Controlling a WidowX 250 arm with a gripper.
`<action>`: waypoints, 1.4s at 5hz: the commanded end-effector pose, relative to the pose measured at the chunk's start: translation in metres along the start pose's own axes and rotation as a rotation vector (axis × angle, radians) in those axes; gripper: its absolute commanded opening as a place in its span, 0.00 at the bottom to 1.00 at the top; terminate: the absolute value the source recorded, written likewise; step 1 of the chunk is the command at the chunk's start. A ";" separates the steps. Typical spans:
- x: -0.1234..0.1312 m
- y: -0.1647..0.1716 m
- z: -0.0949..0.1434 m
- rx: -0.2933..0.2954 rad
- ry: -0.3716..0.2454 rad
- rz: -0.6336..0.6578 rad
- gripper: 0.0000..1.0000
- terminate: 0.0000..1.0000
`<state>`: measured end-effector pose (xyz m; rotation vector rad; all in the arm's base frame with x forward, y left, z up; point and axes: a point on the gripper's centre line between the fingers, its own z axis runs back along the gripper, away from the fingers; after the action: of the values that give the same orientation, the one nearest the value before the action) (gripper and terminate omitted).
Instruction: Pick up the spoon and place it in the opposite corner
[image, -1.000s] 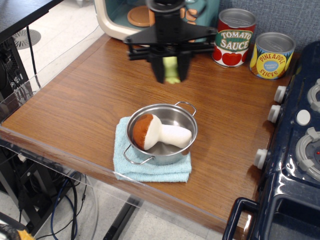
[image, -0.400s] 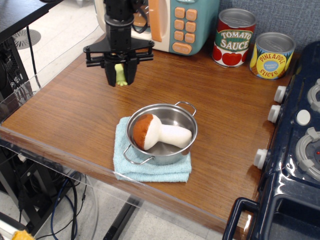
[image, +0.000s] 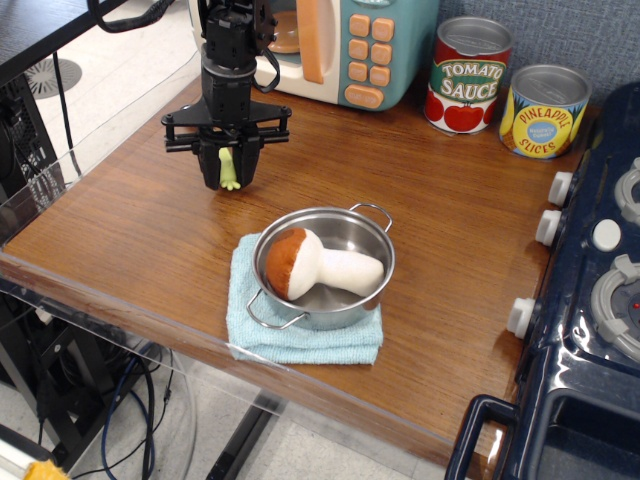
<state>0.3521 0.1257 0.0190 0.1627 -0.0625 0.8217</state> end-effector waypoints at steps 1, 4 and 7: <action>-0.004 0.017 0.013 -0.024 -0.010 0.042 1.00 0.00; -0.012 0.017 0.043 -0.040 -0.072 -0.010 1.00 0.00; -0.016 0.023 0.079 -0.093 -0.153 -0.025 1.00 0.00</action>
<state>0.3376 0.1161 0.0768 0.1447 -0.1789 0.7873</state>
